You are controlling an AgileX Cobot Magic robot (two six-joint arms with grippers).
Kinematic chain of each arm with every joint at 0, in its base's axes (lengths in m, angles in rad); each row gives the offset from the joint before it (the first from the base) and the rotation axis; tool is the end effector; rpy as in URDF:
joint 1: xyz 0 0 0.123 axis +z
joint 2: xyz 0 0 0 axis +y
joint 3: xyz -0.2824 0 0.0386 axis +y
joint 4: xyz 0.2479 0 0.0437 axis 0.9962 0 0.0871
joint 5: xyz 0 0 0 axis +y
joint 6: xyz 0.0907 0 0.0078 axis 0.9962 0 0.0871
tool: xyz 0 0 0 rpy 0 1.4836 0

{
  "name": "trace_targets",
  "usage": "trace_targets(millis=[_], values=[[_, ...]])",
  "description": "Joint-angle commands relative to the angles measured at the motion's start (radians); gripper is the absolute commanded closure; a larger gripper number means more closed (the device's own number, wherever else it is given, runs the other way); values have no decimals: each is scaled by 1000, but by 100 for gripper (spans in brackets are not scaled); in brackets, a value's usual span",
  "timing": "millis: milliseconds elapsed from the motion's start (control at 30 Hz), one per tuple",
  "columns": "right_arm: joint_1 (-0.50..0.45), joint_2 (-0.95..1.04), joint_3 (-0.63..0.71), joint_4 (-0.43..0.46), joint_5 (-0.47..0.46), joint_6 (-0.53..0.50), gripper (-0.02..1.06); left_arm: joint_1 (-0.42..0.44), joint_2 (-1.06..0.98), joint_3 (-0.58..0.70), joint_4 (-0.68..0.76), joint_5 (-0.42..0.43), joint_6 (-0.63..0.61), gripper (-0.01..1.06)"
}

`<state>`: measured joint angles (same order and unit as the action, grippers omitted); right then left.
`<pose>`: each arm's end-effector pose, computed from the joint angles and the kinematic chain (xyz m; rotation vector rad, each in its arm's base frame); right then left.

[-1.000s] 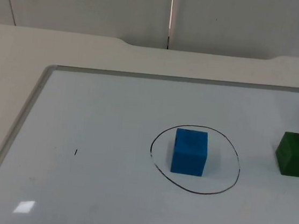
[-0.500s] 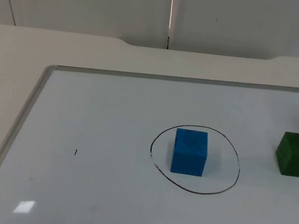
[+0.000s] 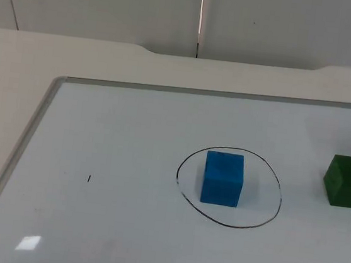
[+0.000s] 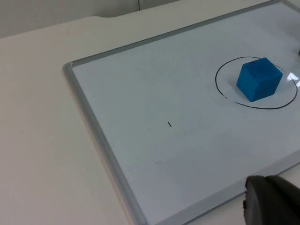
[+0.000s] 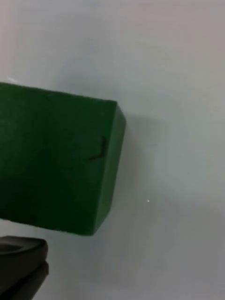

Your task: Push the two cubes into the marked area.

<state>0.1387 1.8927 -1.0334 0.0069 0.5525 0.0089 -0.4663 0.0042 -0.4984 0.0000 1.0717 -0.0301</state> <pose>0.3397 0.0477 0.1311 -0.1800 2.8906 0.0327 -0.0040 0.0020 0.2759 0.4490 2.0261 -0.3058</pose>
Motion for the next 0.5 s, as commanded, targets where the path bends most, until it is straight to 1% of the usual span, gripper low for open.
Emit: trace_targets(millis=[0, 100, 467], values=[[2, 17, 9, 2, -6, 1, 104, 3, -4, 4, 8, 4, 0, 105], [2, 32, 9, 4, -24, 6, 104, 3, -4, 4, 8, 4, 0, 105], [9, 32, 7, 6, -37, 28, 104, 3, -4, 4, 8, 4, 0, 105]])
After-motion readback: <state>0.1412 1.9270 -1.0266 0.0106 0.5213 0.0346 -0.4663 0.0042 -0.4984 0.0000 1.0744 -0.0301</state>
